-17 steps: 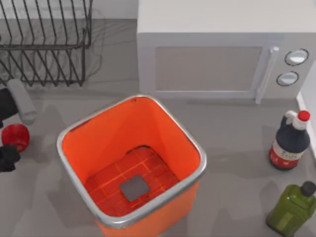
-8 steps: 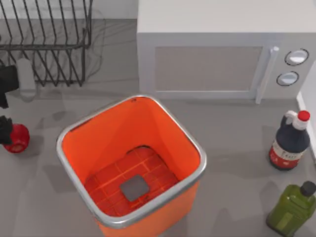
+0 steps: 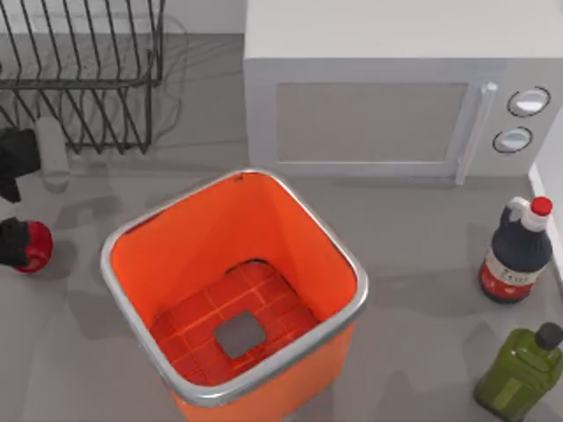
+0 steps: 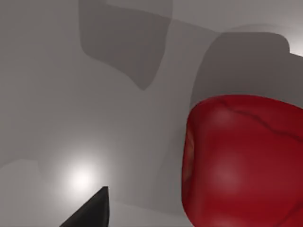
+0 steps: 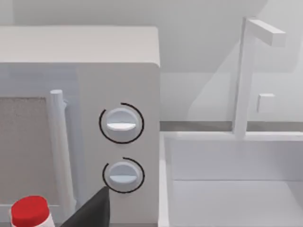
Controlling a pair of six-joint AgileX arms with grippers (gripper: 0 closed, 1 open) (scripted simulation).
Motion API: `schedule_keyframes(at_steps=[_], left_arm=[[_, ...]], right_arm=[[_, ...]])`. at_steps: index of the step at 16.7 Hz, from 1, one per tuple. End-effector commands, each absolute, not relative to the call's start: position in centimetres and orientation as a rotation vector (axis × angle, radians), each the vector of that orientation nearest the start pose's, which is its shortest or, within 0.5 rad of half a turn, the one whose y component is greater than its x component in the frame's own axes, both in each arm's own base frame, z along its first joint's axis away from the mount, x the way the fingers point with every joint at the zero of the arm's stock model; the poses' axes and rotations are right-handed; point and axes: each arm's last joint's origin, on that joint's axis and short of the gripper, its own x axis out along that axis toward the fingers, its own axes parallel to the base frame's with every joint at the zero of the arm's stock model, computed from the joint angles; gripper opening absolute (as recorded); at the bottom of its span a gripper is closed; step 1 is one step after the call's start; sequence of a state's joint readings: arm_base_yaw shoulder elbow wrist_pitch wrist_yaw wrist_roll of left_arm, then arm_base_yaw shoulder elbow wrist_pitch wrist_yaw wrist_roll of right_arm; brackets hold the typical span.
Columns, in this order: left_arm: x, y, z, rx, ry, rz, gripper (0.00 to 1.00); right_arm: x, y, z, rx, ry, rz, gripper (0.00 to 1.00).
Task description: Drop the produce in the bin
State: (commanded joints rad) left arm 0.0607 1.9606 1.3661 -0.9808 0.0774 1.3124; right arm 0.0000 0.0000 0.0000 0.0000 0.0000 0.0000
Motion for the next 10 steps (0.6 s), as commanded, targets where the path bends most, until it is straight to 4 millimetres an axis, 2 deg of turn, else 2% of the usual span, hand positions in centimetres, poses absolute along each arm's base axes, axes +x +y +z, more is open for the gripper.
schedule_keyframes(at_steps=[5,9,10], left_arm=[[36.1,2.0,11.2,0.911,1.295,-1.007,1.00],[36.1,2.0,10.9,0.910,1.297,-1.009,1.00],[36.1,2.0,10.9,0.910,1.297,-1.009,0.92]], right_arm=[[10.6,-0.1,16.0,0.000,0.000,0.000,1.00],[10.6,-0.1,16.0,0.000,0.000,0.000,1.00],[10.6,-0.1,16.0,0.000,0.000,0.000,1.00]])
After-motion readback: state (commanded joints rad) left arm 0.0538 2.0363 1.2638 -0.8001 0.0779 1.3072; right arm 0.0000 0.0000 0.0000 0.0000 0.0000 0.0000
